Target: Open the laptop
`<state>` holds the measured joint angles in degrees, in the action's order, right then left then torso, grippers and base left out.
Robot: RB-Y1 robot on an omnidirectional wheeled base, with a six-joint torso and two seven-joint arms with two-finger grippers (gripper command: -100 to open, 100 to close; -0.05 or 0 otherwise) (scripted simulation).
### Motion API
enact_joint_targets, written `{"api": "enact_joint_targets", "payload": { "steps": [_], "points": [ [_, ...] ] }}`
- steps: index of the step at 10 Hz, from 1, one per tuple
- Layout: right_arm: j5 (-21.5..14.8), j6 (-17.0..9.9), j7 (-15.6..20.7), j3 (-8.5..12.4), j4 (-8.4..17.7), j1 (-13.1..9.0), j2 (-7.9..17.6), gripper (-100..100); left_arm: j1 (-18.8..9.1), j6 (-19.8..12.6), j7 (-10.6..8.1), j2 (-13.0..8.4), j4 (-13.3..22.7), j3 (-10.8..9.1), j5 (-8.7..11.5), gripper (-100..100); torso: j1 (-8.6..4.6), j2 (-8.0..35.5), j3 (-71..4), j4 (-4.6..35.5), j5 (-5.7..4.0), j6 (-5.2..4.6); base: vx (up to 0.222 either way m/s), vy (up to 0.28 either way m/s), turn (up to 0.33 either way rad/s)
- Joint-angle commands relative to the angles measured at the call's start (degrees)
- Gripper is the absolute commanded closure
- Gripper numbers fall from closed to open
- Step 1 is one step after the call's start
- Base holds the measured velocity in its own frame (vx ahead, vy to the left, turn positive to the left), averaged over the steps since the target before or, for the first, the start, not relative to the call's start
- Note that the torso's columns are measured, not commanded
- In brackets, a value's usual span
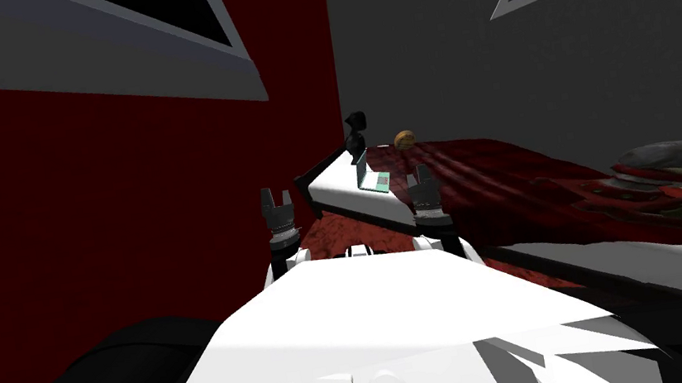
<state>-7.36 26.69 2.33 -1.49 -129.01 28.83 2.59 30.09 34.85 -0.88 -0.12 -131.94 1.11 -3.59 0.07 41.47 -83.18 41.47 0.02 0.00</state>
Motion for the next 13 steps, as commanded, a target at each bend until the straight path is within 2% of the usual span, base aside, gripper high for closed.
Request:
{"api": "enact_joint_targets", "payload": {
  "steps": [1,4,7,13],
  "points": [
    [-1.35,-0.91,1.38,0.85,0.76,0.05,3.11,-100,0.00,0.00,0.00,0.00,0.00,0.00,0.00,0,0.07,0.48,-1.16,0.54,0.02,0.00,0.050,0.077,-0.008],
    [-4.26,-3.05,4.22,2.90,2.27,-0.02,6.53,-100,0.01,0.00,0.00,0.01,0.01,0.01,0.00,0,0.11,0.69,-1.46,0.78,0.03,0.00,0.086,0.129,-0.014],
    [-6.99,-5.03,6.87,4.83,3.59,-0.05,8.35,-100,0.01,0.00,0.00,0.00,0.00,0.00,0.00,0,-0.23,0.81,-1.39,0.81,-0.07,0.00,0.099,0.108,-0.012],
    [-13.30,-9.57,13.00,9.26,6.46,-0.10,11.44,-100,0.01,0.00,0.00,0.01,0.00,0.01,0.00,0,-0.12,0.72,-1.45,0.78,-0.03,0.00,0.107,0.139,-0.015]
  ]
}}
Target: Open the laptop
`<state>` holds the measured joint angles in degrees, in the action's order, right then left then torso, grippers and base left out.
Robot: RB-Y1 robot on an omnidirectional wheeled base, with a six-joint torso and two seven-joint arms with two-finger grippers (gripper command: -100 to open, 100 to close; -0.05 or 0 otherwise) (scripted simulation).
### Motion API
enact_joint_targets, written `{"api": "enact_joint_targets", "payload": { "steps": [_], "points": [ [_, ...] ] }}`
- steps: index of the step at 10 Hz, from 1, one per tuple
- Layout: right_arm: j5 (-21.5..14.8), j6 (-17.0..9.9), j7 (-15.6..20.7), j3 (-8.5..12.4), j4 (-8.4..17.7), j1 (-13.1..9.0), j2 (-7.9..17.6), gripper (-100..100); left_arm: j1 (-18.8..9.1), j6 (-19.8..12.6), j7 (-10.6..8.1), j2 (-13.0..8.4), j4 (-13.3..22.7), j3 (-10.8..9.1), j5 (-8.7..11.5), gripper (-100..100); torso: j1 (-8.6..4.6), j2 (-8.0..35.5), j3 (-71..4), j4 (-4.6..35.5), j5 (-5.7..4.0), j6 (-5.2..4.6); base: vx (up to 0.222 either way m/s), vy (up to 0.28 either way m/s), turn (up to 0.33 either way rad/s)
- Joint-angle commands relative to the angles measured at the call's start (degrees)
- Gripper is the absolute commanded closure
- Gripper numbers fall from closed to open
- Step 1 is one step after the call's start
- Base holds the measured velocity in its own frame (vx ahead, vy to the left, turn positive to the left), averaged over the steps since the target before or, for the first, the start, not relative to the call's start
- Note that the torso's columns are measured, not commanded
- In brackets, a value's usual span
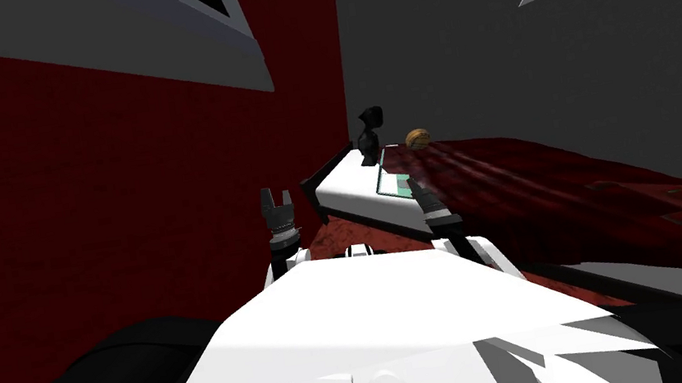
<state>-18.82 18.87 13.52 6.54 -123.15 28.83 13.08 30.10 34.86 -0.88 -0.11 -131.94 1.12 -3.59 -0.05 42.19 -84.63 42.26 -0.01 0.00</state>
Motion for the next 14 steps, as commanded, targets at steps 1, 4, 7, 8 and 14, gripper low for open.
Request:
{"api": "enact_joint_targets", "payload": {
  "steps": [1,4,7,8,14],
  "points": [
    [-2.97,-2.56,2.91,2.03,1.14,-0.11,1.56,-100,0.00,0.00,0.00,0.00,0.00,0.00,0.00,0,0.06,0.05,0.03,0.01,0.01,-0.01,0.121,0.146,-0.020],
    [-6.45,-5.12,6.30,4.49,2.96,-0.19,3.67,-100,0.00,0.00,0.00,0.00,0.00,0.00,0.00,0,0.04,0.19,0.12,0.06,0.01,-0.01,0.101,0.141,-0.016],
    [-10.00,-7.82,9.77,7.02,5.14,-0.34,6.27,-100,0.00,0.00,0.00,0.00,0.00,0.00,0.00,0,0.12,-0.04,-0.01,-0.01,0.03,0.00,0.142,0.159,-0.017],
    [-11.19,-8.73,10.93,7.86,5.92,-0.40,7.21,-100,0.00,0.00,0.00,0.00,0.00,0.00,0.00,0,0.13,-0.05,-0.03,-0.01,0.04,0.00,0.120,0.165,-0.014],
    [-17.94,-13.95,17.55,12.69,10.48,-0.79,12.95,-100,0.00,0.00,0.00,0.00,0.00,0.00,0.00,0,0.01,0.00,0.00,0.00,0.00,0.00,0.109,0.158,-0.016]
  ]
}}
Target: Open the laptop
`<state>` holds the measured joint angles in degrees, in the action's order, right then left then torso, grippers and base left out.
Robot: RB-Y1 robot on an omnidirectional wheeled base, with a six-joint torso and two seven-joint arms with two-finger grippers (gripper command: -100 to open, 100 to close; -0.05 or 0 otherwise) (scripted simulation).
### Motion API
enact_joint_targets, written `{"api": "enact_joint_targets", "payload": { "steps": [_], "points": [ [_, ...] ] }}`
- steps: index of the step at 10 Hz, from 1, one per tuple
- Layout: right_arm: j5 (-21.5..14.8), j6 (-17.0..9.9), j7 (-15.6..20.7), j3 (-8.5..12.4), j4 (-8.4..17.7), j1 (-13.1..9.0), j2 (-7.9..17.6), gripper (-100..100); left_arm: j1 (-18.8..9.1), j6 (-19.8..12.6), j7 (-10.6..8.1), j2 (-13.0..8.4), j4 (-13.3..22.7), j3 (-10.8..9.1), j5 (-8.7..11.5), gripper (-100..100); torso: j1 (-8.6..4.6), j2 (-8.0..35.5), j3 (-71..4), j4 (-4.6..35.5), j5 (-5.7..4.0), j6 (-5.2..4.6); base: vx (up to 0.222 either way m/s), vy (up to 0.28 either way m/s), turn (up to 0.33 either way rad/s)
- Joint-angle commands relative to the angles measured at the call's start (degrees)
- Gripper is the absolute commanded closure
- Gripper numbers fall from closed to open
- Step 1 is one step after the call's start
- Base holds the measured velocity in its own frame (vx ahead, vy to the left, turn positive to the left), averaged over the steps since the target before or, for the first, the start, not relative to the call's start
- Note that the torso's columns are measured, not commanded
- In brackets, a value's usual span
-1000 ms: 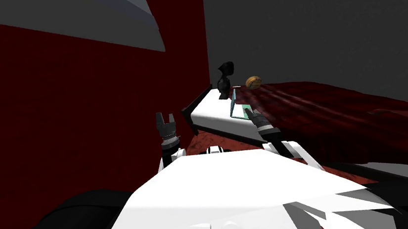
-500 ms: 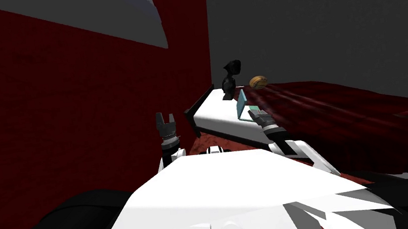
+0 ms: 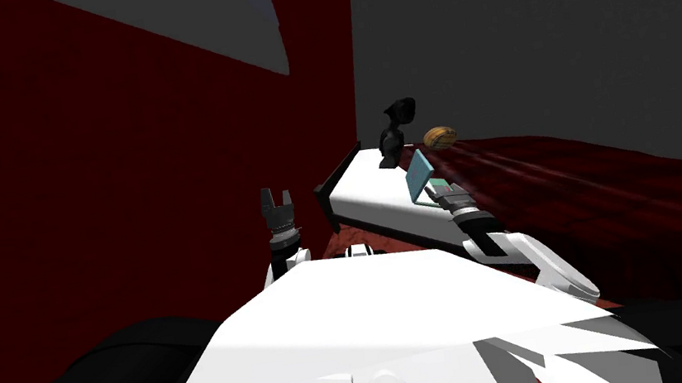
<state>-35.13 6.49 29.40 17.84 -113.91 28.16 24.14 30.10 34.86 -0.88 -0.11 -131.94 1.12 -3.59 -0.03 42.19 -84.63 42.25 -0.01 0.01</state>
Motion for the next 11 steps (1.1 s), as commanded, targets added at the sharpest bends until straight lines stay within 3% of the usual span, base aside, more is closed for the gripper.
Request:
{"api": "enact_joint_targets", "payload": {
  "steps": [1,7,8,9,10,11],
  "points": [
    [-2.65,-2.34,2.66,2.11,1.91,-0.18,2.82,-100,0.00,0.00,0.00,0.00,0.00,0.00,0.00,0,-0.02,0.05,0.04,0.02,0.00,-0.01,0.096,0.124,-0.015],
    [-8.49,-6.78,8.37,6.27,5.53,-0.44,8.23,-100,0.00,0.00,0.00,0.00,0.00,0.00,0.00,0,0.10,0.02,0.01,0.01,0.04,0.00,0.091,0.137,-0.014],
    [-8.06,-5.71,7.89,6.03,5.72,-0.70,7.25,-100,0.00,0.00,0.00,0.00,0.00,0.00,0.00,0,0.03,0.06,0.04,0.02,0.01,0.00,0.046,0.063,-0.005],
    [-7.41,-6.53,7.32,6.63,5.50,-0.06,8.98,-100,-0.01,0.00,0.00,-0.01,0.00,-0.01,0.00,0,-0.22,0.24,0.15,0.07,-0.05,-0.01,0.093,0.013,0.039],
    [-7.78,-5.99,7.77,6.40,5.94,-0.59,8.22,-100,-0.01,0.00,0.00,-0.01,0.00,-0.01,0.00,0,-0.29,0.09,0.08,0.04,-0.08,0.00,0.059,0.003,0.012],
    [-7.73,-6.07,7.67,6.44,5.95,-0.59,8.34,100,-0.01,0.00,0.00,-0.02,0.00,-0.01,0.00,0,-0.16,0.16,0.10,0.04,-0.06,-0.02,0.010,0.000,-0.002]
  ]
}}
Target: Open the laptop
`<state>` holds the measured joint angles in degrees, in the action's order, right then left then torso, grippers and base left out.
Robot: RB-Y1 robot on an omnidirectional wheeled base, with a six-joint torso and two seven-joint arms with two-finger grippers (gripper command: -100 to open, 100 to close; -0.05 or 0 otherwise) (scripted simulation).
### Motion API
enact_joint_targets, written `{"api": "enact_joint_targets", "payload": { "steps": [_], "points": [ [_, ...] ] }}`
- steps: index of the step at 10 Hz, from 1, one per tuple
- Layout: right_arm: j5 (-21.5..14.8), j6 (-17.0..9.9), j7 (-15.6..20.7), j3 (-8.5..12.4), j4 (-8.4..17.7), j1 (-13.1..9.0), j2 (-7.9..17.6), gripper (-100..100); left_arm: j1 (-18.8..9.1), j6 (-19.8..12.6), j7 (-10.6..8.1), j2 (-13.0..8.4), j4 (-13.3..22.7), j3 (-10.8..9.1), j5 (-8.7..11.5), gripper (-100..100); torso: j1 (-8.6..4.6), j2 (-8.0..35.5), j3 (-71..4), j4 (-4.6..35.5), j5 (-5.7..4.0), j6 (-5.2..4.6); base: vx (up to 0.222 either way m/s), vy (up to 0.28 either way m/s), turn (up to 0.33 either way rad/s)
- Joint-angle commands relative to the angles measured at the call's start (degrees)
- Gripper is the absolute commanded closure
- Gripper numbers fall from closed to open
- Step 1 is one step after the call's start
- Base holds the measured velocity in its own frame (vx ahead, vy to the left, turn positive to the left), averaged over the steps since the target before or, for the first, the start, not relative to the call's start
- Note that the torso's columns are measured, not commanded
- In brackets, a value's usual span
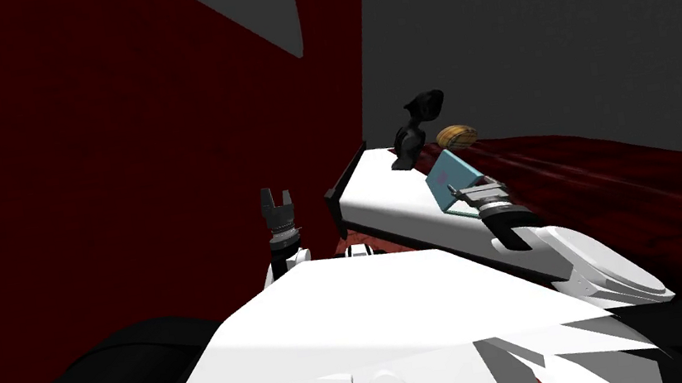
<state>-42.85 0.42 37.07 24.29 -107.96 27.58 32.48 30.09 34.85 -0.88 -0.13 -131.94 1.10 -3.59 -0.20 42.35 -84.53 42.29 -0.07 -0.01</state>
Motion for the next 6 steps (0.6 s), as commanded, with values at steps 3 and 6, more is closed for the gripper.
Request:
{"api": "enact_joint_targets", "payload": {
  "steps": [3,6],
  "points": [
    [4.63,0.55,-4.42,0.07,2.36,-3.22,-1.15,100,-0.02,0.00,0.00,0.00,0.00,0.00,0.00,0,0.04,0.06,0.06,-0.03,-0.03,-0.01,-0.065,-0.071,-0.009],
    [8.34,0.98,-7.97,0.11,4.25,-5.78,-2.06,100,-0.01,-0.01,0.00,-0.01,0.01,0.00,0.00,0,0.14,-0.07,-0.03,-0.02,0.05,-0.05,-0.080,-0.107,-0.016]
  ]
}}
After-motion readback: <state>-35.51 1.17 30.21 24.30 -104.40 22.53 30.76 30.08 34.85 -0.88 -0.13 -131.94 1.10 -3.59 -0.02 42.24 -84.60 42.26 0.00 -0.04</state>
